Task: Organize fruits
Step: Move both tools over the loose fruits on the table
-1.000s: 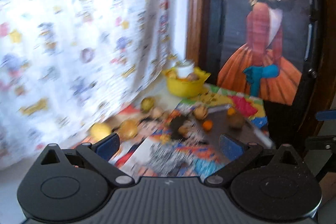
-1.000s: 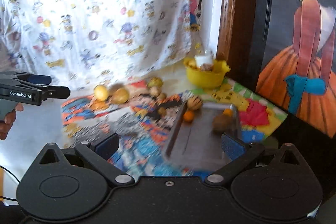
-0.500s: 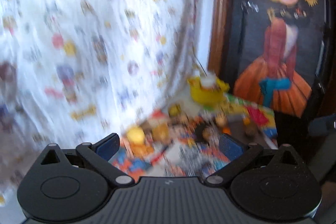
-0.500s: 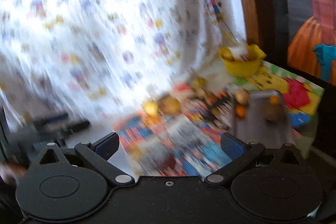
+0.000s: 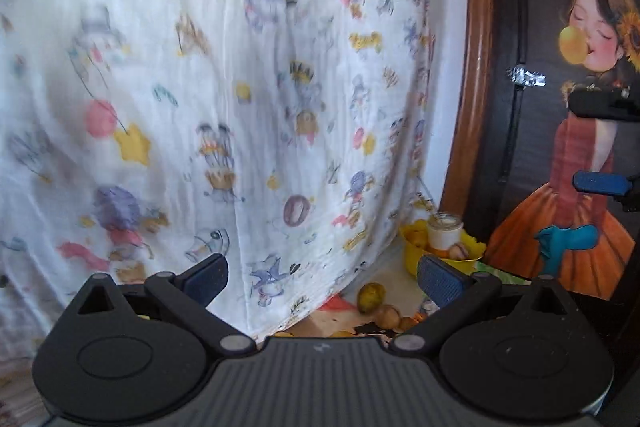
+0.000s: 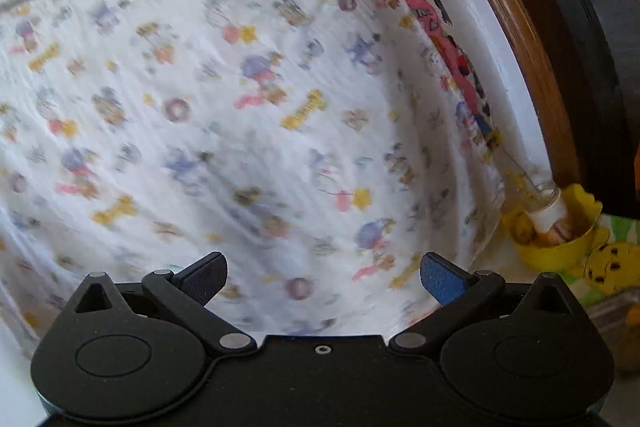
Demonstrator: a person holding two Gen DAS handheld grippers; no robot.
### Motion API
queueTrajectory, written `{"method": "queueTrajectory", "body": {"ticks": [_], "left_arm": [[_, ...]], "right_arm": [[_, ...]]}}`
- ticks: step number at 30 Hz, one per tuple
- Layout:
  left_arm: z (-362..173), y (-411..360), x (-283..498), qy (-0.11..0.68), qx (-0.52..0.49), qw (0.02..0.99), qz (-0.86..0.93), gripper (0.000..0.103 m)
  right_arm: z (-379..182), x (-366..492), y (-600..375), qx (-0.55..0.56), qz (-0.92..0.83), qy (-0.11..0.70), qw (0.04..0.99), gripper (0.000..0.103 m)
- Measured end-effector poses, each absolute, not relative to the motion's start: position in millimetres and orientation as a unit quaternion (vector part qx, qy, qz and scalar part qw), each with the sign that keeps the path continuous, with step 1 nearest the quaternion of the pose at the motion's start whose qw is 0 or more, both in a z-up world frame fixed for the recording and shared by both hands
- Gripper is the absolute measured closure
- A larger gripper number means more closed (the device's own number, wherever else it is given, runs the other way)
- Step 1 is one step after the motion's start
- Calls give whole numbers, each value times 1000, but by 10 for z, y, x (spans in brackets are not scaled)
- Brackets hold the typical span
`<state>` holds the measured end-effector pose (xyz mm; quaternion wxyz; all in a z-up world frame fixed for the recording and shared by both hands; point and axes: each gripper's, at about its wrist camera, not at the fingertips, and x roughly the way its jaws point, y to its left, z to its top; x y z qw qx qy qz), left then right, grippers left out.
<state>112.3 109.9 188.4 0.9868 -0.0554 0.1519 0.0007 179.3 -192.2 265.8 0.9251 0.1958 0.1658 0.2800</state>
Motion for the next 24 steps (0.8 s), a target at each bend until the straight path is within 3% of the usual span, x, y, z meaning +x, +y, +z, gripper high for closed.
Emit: {"method": "queueTrajectory", "body": {"ticks": [15,24], "left_arm": [[891,967,2244,224,-56,972,-44,0],[709,571,2683,231,44,964,-121,0]], "right_arm": [[1023,2823,-2145,72,277,265,921,0],[436,2915,-2160,-58,289,304,906,1]]}}
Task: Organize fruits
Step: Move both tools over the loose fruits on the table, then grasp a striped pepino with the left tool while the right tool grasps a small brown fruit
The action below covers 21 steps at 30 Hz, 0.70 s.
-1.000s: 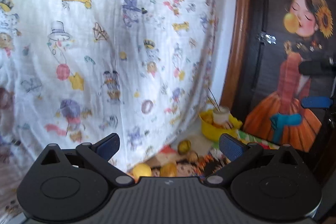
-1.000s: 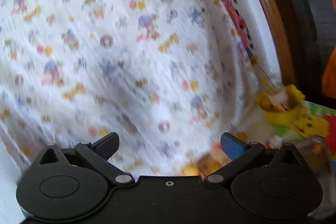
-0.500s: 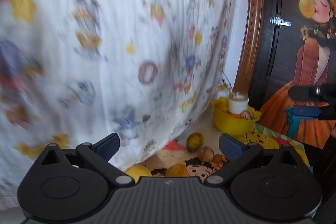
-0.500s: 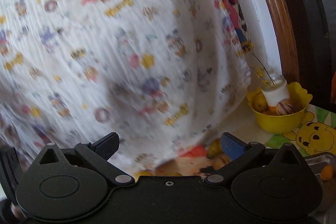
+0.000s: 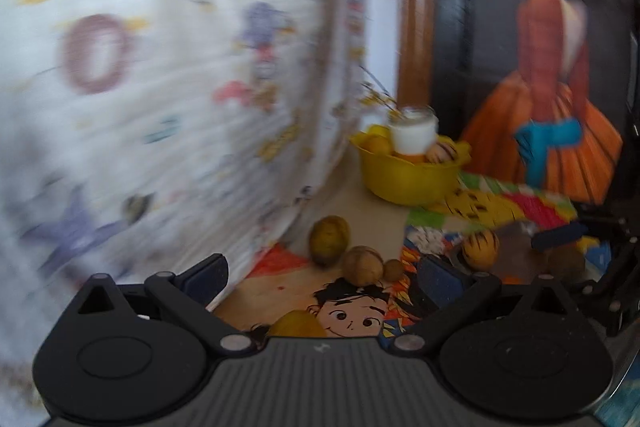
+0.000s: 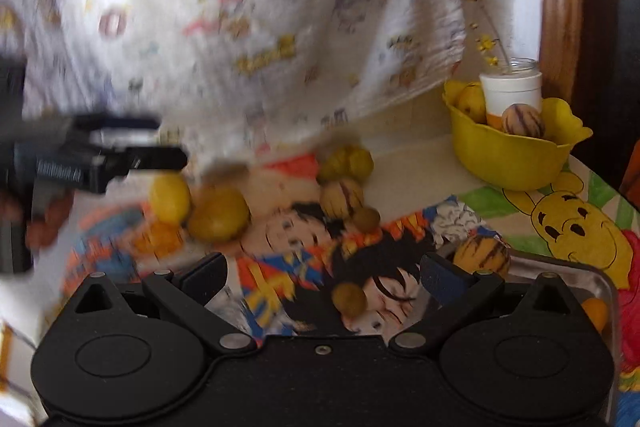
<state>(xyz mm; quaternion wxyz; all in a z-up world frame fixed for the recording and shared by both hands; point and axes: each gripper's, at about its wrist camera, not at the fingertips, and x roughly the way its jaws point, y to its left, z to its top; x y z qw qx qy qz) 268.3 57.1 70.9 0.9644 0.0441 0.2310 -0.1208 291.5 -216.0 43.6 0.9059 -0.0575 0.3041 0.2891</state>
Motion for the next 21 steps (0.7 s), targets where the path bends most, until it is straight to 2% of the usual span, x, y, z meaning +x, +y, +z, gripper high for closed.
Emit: {"method": "queueTrajectory", "body": {"ticks": [13,21], "left_arm": [[422,109,3247,276,154,936,-154,0],[250,-39,3486,289,214,918,-167,0]], "right_arm": [[94,2996,-2007,-166,304,296,890,4],[-13,3068,-2040,-166,316,300,885,8]]}}
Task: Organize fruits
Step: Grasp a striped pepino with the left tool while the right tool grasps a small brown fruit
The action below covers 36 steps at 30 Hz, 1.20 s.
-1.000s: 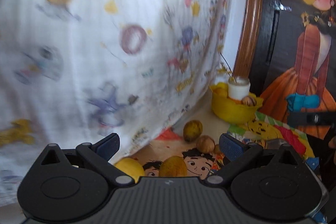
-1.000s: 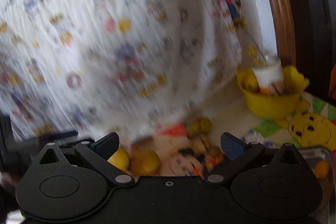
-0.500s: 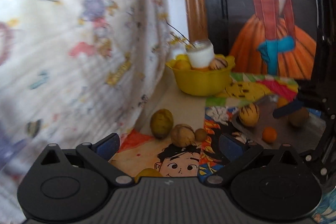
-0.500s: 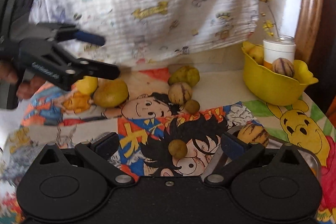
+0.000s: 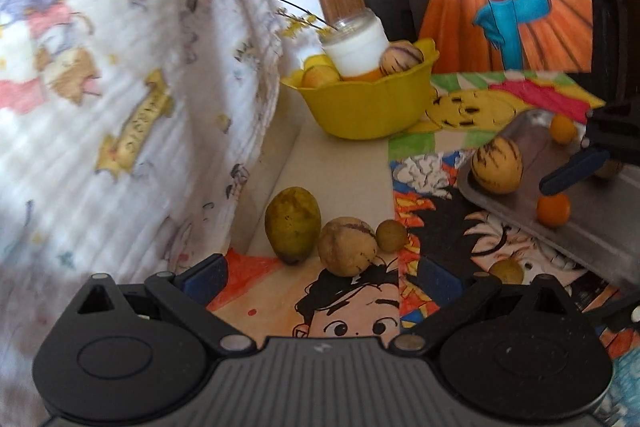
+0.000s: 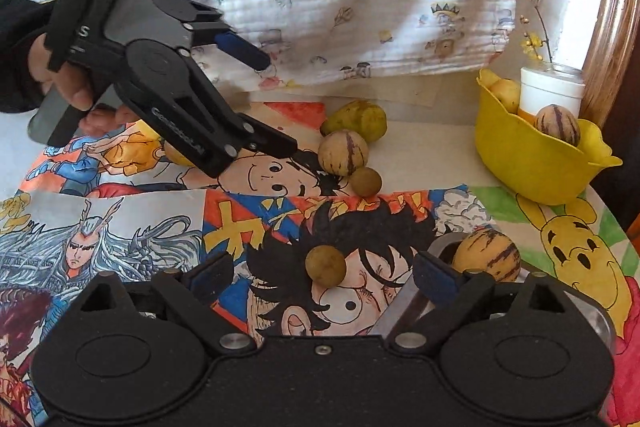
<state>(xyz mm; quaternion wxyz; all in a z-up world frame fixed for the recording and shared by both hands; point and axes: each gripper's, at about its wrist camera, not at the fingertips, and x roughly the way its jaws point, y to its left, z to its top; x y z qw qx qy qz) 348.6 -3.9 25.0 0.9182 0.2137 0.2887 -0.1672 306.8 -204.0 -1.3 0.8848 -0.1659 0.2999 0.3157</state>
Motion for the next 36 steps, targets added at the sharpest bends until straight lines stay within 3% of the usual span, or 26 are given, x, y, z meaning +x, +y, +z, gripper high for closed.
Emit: {"method": "queueTrajectory", "body": {"ticks": [7,19,36], "left_arm": [[179,-118,3614,282,273,903,-175,0],[-31,-394,3637,230,465,823,-231,1],[-180,-502,3881,249,509,775,-281,25]], "right_arm": [[-70,3107,-1997,-178,328,301,878,14],[-136,3241,-2011,-167,333,313,874,16],[-189,3290,-1991,-158,341,319,870,33]]}}
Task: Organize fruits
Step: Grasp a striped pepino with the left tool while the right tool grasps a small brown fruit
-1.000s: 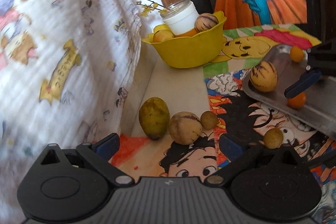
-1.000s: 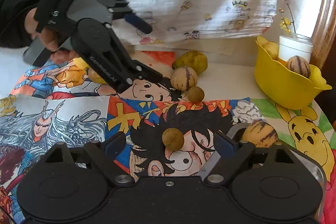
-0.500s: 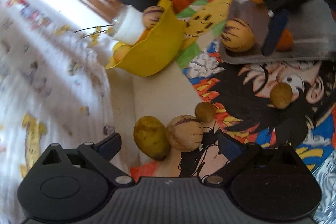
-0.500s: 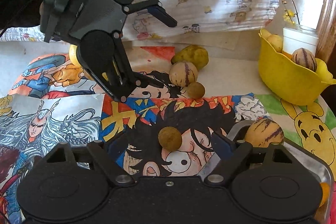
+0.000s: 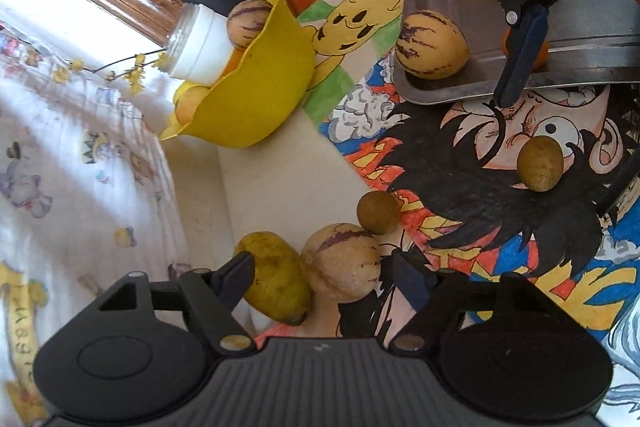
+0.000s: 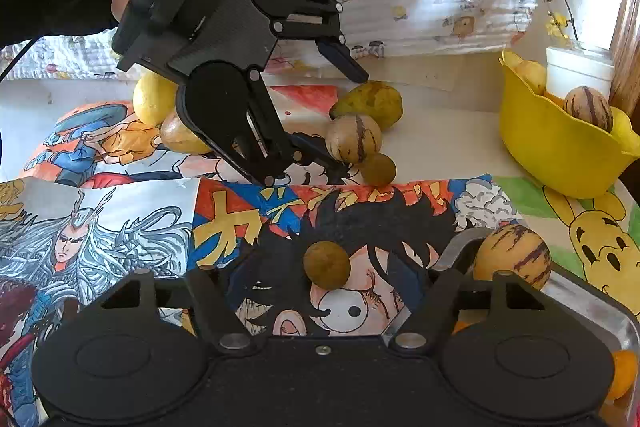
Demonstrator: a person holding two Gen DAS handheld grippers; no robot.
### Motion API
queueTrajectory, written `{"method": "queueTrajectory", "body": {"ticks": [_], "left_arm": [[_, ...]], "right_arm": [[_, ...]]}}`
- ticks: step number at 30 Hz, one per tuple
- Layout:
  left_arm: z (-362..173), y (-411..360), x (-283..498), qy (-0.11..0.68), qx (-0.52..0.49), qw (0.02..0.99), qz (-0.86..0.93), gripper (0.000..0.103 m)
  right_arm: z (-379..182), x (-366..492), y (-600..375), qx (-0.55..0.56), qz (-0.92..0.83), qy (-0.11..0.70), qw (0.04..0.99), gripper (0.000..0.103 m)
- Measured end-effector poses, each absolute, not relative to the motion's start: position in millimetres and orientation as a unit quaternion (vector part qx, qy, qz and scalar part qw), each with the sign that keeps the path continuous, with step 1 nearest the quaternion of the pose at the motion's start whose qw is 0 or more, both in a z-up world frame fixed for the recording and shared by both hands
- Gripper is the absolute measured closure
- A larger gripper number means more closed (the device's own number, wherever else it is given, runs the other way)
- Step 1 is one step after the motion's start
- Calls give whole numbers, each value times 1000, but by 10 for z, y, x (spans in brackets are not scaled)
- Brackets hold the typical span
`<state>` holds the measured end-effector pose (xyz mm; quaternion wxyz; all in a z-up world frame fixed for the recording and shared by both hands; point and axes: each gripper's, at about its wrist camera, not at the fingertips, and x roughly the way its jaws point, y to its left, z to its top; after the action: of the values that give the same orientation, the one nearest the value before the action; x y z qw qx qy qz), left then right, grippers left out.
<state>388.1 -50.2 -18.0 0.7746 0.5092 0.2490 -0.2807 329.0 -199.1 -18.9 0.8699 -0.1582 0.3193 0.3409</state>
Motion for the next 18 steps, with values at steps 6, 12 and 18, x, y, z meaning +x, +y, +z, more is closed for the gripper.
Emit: {"method": "queueTrajectory", "body": {"ticks": [6,12,18], "left_arm": [[-211,-528,3916,253,510,766,-298,32],[-208,-541,3971,255,506,760,-317,35],[-172,-548,4090,276,481,765,-329,35]], "right_arm": [[-234,3333,-2008,-153,338,323,871,38],[-250,3344,-2011,-150,341,323,870,39],[-272,3354,-1993,-149,339,325,870,41]]}}
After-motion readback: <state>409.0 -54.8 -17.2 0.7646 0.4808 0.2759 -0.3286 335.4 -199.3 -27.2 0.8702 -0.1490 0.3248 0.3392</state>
